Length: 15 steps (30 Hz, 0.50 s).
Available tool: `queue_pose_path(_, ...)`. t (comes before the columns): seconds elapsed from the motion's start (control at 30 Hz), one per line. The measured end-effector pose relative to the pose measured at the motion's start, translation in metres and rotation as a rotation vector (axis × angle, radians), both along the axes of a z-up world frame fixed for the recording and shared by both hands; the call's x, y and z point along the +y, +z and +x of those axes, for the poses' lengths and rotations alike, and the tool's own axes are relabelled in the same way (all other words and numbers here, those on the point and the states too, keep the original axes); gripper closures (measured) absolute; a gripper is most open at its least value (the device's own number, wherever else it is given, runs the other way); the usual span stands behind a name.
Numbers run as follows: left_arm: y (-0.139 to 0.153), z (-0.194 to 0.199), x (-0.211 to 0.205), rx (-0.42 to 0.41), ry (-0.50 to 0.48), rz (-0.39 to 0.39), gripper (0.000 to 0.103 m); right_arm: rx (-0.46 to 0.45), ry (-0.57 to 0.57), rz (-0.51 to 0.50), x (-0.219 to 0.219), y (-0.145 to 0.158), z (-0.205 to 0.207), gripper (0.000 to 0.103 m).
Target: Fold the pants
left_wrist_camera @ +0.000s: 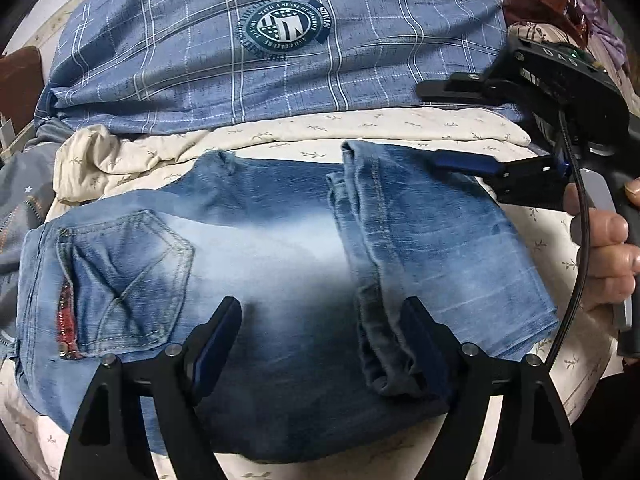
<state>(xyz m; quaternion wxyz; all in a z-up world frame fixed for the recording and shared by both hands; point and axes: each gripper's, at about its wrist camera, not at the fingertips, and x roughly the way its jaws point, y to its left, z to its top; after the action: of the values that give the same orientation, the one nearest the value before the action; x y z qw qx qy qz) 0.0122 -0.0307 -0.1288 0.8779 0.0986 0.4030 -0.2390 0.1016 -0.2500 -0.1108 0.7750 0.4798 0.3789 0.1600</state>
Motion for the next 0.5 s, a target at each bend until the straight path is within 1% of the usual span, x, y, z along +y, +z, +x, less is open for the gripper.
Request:
queue_pose_path(0.1,-0.002,0.003,0.006,0.01,0.009,0.005,0.02,0.01,0.046,0.009,0.023,-0.004,0.011,0.04)
queue_pose_path(0.17,-0.006,0.008,0.01,0.04,0.018,0.017,0.021,0.045,0.042,-0.001,0.033,-0.014,0.018,0.04)
queue_pose_path(0.23,-0.01,0.012,0.011,0.069,0.026,0.021,0.021,0.105,0.024,-0.011,0.036,-0.029,0.024,0.038)
queue_pose_path(0.3,-0.009,0.013,0.015,0.071,0.032,0.006,0.021,0.105,0.03,-0.025,0.037,-0.028,0.025,0.038)
queue_pose_path(0.37,-0.006,0.013,0.018,0.054,0.039,0.003,0.021,0.104,0.043,-0.029,0.037,-0.025,0.022,0.038)
queue_pose_path(0.5,-0.001,0.013,0.024,0.037,0.055,-0.021,0.021,0.085,0.048,-0.007,0.03,-0.014,0.005,0.038)
